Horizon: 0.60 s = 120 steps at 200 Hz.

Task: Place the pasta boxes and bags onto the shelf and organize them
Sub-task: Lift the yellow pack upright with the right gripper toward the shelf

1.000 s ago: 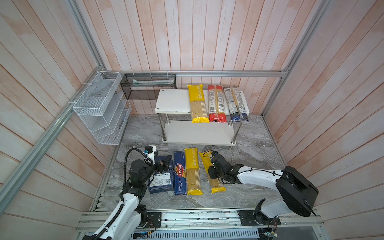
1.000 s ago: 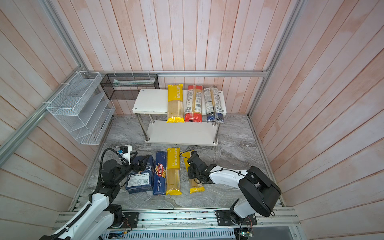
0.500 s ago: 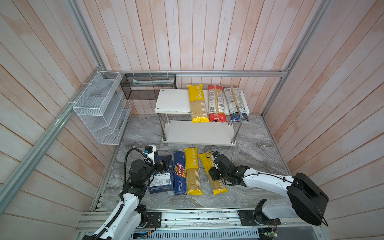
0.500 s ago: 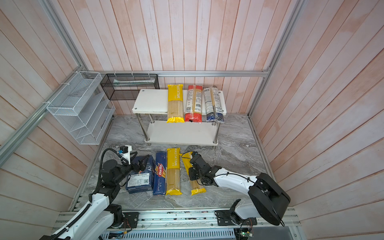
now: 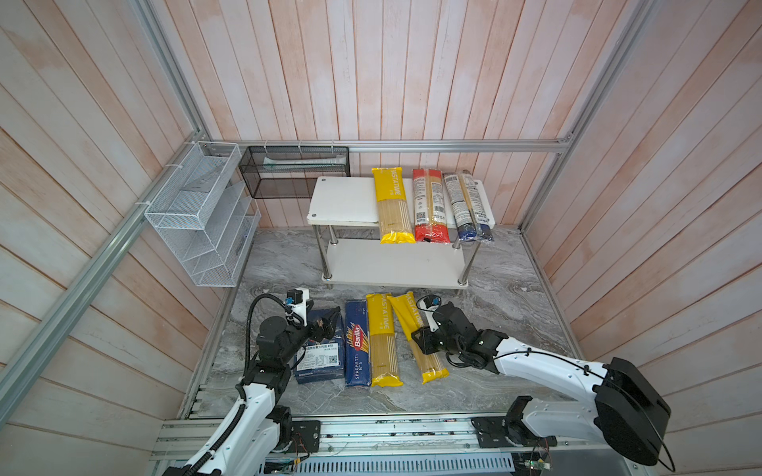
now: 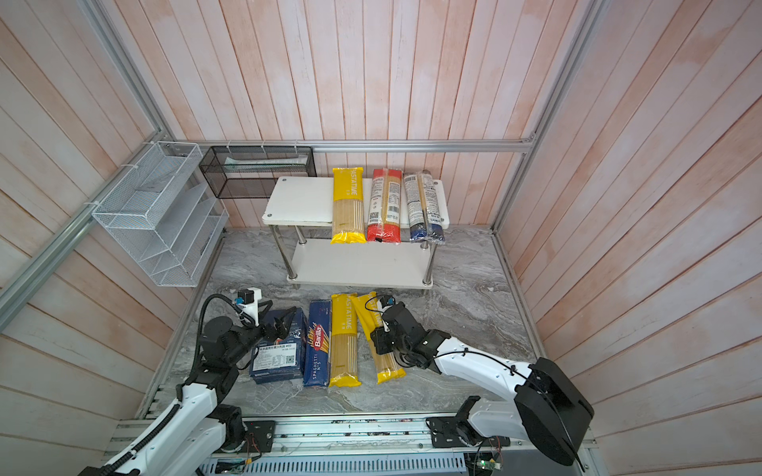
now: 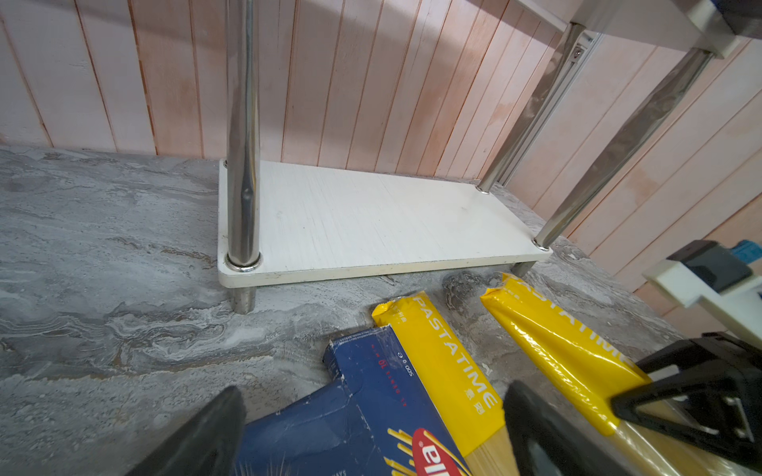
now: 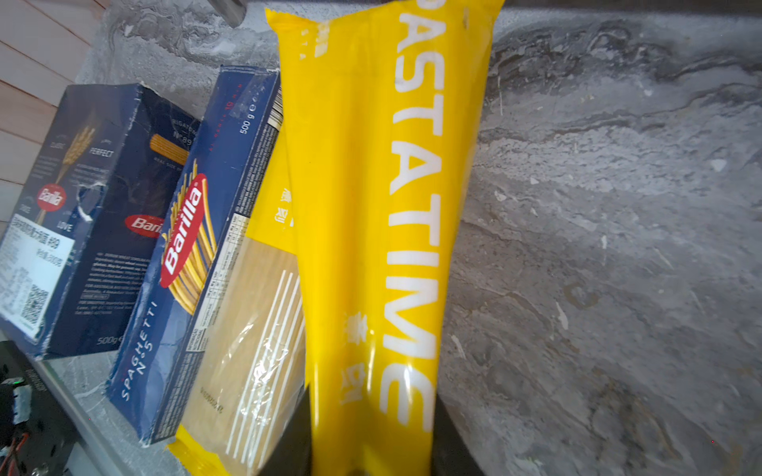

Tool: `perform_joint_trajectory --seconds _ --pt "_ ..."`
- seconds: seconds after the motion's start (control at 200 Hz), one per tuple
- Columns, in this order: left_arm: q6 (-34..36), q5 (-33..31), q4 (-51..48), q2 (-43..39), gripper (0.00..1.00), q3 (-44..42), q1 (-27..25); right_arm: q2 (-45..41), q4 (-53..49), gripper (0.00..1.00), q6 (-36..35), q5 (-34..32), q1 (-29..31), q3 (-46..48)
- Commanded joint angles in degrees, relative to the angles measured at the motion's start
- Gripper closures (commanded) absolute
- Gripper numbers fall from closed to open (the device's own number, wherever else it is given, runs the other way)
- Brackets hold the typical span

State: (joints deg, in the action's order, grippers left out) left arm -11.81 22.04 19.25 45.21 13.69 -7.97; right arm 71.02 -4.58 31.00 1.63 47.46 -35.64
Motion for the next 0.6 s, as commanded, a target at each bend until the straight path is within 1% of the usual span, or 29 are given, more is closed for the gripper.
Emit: perform_joint_trajectory --seconds 0.0,0.2,0.36,0.595 --pt "0.1 -0.3 0.3 -0.3 0.0 0.6 0.2 -2.1 6.2 0.78 -1.4 2.5 -0.2 -5.3" --pt "0.2 -0.2 0.3 -0.3 0.0 0.5 0.2 -2.2 8.3 0.78 -1.4 4.7 0.1 -8.1" --pt "0.2 -0.4 0.3 -0.2 0.0 0.6 0.2 -1.2 6.0 0.79 -3.0 4.1 1.7 -13.0" --pt "0.2 -0.4 0.3 -0.3 0.0 0.6 0.2 -0.9 7.1 0.8 -4.1 4.0 3.8 -15.7"
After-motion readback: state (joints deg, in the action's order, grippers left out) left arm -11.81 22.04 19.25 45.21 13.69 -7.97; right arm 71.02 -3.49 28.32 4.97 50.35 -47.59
